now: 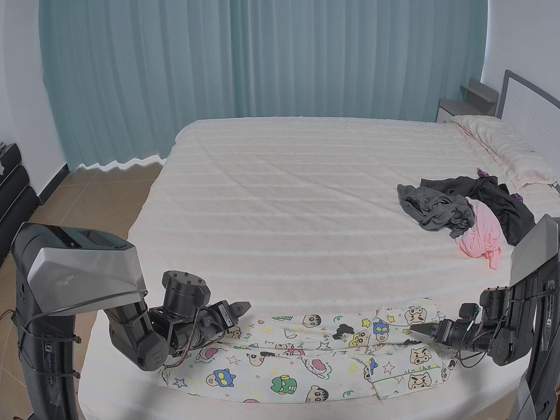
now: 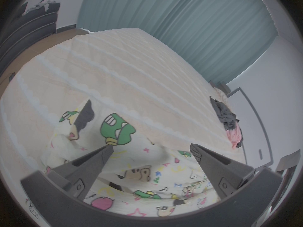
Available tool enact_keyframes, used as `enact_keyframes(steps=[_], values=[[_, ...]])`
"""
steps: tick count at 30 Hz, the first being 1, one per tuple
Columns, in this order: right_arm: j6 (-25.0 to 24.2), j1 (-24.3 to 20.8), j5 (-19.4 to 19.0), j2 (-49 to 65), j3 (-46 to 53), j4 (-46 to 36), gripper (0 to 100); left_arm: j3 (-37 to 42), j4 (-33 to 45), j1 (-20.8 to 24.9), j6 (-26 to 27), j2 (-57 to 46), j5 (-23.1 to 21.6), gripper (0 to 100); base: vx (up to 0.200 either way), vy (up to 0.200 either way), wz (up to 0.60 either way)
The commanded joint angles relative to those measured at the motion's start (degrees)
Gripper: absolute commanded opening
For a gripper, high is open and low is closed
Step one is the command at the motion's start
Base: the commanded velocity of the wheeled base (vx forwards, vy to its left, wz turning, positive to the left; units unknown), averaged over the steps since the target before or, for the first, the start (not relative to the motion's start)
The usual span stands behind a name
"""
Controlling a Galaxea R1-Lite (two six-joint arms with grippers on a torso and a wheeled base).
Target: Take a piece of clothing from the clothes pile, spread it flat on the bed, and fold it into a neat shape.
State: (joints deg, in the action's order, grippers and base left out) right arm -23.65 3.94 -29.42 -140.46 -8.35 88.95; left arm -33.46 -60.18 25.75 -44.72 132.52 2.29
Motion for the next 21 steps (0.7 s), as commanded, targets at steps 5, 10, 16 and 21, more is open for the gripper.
enact_keyframes(steps=[5, 10, 16, 21], values=[[0.01, 0.11, 0.15, -0.25, 0.09, 0.61, 100, 2.0, 4.9, 0.09, 3.41, 1.25, 4.65, 100, 0.0, 0.0, 0.0], [0.01, 0.02, 0.32, -0.25, 0.09, 0.61, 100, 2.09, 6.57, -0.7, 4.81, 1.33, 5.97, 100, 0.0, 0.0, 0.0], [0.01, 0.11, 0.68, -0.69, 0.09, 0.61, 100, 2.88, 6.75, -0.96, 4.81, 0.81, 6.06, 100, 0.0, 0.0, 0.0], [-0.17, 0.11, 1.12, -0.87, -0.53, 0.61, 100, 3.67, 6.84, -4.13, 4.9, -2.53, 6.06, 100, 0.0, 0.0, 0.0]])
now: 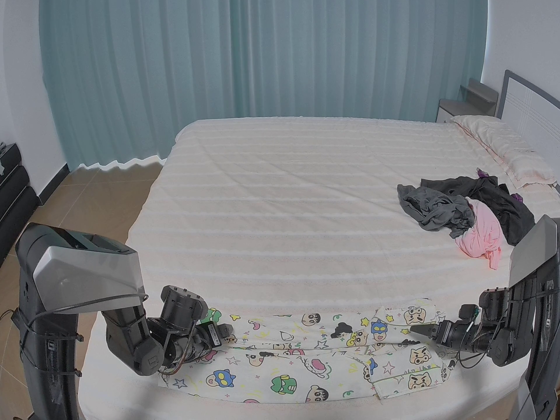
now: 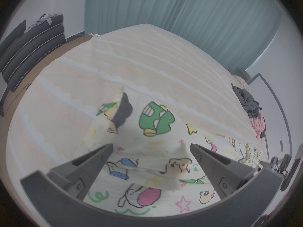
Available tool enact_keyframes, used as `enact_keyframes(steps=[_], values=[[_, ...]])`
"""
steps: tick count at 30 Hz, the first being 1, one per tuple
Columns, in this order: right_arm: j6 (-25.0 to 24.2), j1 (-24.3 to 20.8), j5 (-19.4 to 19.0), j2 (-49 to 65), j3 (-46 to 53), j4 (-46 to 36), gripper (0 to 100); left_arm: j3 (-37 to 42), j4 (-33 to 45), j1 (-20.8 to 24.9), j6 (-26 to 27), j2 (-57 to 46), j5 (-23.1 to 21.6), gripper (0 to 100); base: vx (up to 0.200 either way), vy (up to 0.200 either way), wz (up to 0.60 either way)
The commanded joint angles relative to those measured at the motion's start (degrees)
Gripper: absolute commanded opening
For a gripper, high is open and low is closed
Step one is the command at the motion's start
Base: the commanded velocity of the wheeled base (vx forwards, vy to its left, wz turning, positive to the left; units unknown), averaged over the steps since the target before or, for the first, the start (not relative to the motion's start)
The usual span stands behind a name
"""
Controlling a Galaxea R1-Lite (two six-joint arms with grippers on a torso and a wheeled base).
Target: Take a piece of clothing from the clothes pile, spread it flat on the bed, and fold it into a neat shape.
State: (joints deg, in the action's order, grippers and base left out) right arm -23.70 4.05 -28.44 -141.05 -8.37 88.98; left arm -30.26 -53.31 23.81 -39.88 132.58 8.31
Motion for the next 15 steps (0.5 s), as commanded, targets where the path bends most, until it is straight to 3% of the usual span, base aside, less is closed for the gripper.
enact_keyframes(steps=[1, 6, 7, 15], values=[[-0.12, 0.0, 0.14, -0.37, -0.59, 0.58, 100, 0.46, 0.05, -2.28, 0.06, -2.68, 0.04, 100, 0.0, 0.0, 0.0], [-0.56, -0.36, 0.14, -1.16, -2.26, 0.58, 100, -0.15, 2.25, -5.09, 0.76, -4.97, -0.23, 100, 0.0, 0.0, 0.0], [-0.65, -0.44, 0.14, -1.34, -2.7, 0.58, 0, -0.24, 2.51, -5.35, 0.85, -5.14, -0.4, 100, 0.0, 0.0, 0.0], [-1.53, -0.71, 1.46, -1.6, -3.93, 0.58, 0, -0.5, 2.68, -7.02, 0.94, -5.5, -0.67, 100, 0.0, 0.0, 0.0]])
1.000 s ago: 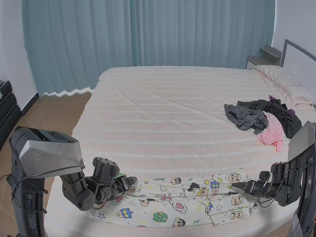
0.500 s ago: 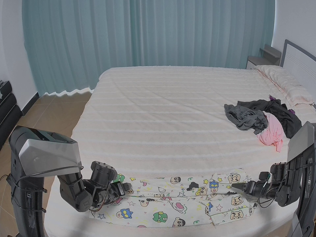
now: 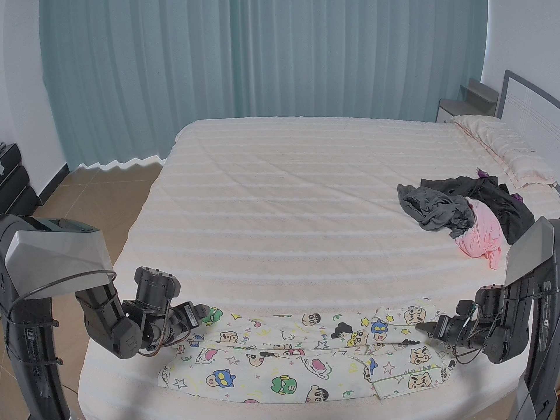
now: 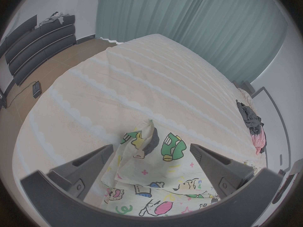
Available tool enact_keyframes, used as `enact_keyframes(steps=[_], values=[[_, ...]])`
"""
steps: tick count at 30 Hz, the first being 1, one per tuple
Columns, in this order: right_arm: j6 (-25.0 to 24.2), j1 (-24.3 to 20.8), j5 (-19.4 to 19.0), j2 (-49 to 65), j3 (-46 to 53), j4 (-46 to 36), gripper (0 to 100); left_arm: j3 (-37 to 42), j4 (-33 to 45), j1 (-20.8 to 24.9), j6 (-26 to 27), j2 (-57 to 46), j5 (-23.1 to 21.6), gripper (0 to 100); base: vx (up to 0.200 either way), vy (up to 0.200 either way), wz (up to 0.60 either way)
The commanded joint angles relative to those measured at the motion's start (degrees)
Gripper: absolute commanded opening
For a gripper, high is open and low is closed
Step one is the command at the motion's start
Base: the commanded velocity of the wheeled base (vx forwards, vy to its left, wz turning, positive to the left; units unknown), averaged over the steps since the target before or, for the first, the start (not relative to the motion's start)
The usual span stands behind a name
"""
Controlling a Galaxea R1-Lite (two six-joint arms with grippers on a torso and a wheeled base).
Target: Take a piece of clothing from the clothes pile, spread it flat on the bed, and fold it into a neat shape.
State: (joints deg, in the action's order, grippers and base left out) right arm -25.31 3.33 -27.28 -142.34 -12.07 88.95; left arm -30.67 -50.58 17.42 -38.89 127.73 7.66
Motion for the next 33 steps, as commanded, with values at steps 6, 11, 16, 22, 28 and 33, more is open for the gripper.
enact_keyframes(steps=[6, 11, 16, 22, 28, 33], values=[[0.0, 0.28, 1.79, 1.01, -0.41, 0.69, 0, -0.18, -0.05, -1.07, 0.13, -0.12, -0.18, 100, 0.0, 0.0, 0.0], [0.08, 0.45, 1.62, 1.54, 0.03, 0.61, 0, -0.79, 0.04, -2.22, 0.04, 0.59, -1.59, 100, 0.0, 0.0, 0.0], [0.0, 0.28, 1.62, 1.71, 0.2, 0.61, 100, -1.67, 1.01, -5.64, 0.04, -0.03, -6.6, 100, 0.0, 0.0, 0.0], [0.08, 1.68, 1.71, 5.93, 3.98, 0.61, 100, -1.76, 6.55, -10.21, 1.18, -4.25, -19.96, 100, 0.0, 0.0, 0.0], [0.0, 2.03, 2.32, 10.24, 8.03, 0.69, 100, 0.0, 7.34, -12.67, 12.43, -3.28, -21.81, 100, 0.0, 0.0, 0.0], [-3.78, 2.65, 3.29, 16.57, 12.07, -0.27, 100, 0.35, 7.78, -10.65, 13.49, -2.4, -20.4, 100, 0.0, 0.0, 0.0]])
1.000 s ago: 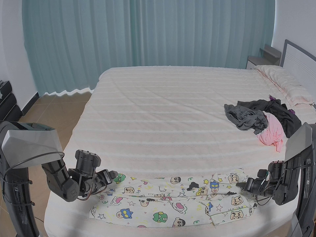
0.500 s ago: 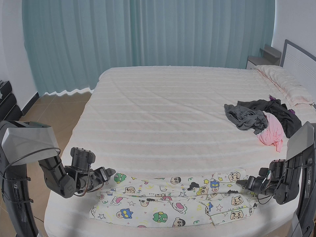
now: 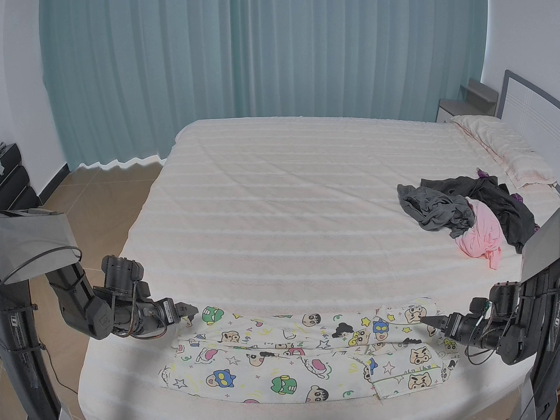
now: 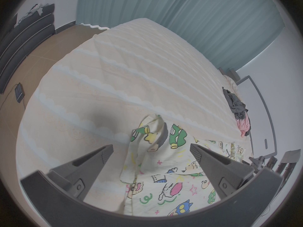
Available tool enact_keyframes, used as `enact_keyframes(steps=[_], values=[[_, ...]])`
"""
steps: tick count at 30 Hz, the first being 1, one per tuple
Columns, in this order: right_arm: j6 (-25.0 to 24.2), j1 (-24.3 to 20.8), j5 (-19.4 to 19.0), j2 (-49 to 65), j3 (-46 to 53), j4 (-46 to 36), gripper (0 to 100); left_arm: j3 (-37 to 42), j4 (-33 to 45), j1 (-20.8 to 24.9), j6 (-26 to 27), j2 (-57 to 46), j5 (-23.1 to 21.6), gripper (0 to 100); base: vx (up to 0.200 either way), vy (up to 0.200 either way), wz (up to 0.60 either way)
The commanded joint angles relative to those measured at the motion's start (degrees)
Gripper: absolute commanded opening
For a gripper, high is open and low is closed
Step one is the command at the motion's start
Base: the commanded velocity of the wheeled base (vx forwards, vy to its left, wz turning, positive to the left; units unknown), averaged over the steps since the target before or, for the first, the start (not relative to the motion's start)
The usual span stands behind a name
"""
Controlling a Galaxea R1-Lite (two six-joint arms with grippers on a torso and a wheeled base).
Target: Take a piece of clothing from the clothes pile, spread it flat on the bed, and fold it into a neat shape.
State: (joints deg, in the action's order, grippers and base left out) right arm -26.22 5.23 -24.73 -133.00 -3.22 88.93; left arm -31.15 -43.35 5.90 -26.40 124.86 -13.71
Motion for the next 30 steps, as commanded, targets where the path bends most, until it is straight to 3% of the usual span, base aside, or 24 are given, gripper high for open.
enact_keyframes(steps=[1, 9, 16, 25, 26, 30], values=[[-6.12, 1.45, 0.92, 8.55, 3.22, 0.1, 100, 0.65, 1.34, 2.01, 1.71, 0.92, 2.9, 100, 0.0, 0.0, 0.0], [-8.32, 1.98, 1.8, 10.74, 3.22, -0.69, 100, -1.81, 3.62, 7.63, 3.47, 4.96, 12.48, 100, 0.0, 0.0, 0.0], [-8.41, 2.77, 1.71, 10.92, 3.22, -0.69, 100, -2.6, 6.17, 12.21, 3.38, 4.96, 14.94, 100, 0.0, 0.0, 0.0], [-8.41, 2.86, 1.8, 10.83, 3.22, -0.6, 100, -2.52, 6.79, 14.05, 3.47, 5.66, 18.55, 100, 0.0, 0.0, 0.0], [-8.41, 2.86, 1.8, 10.83, 3.22, -0.6, 100, -2.69, 7.23, 14.14, 3.47, 5.66, 18.64, 0, 0.0, 0.0, 0.0], [-8.32, 3.21, 1.8, 10.74, 3.22, -0.6, 100, -3.22, 9.95, 14.14, 3.03, 5.13, 18.64, 0, 0.0, 0.0, 0.0]])
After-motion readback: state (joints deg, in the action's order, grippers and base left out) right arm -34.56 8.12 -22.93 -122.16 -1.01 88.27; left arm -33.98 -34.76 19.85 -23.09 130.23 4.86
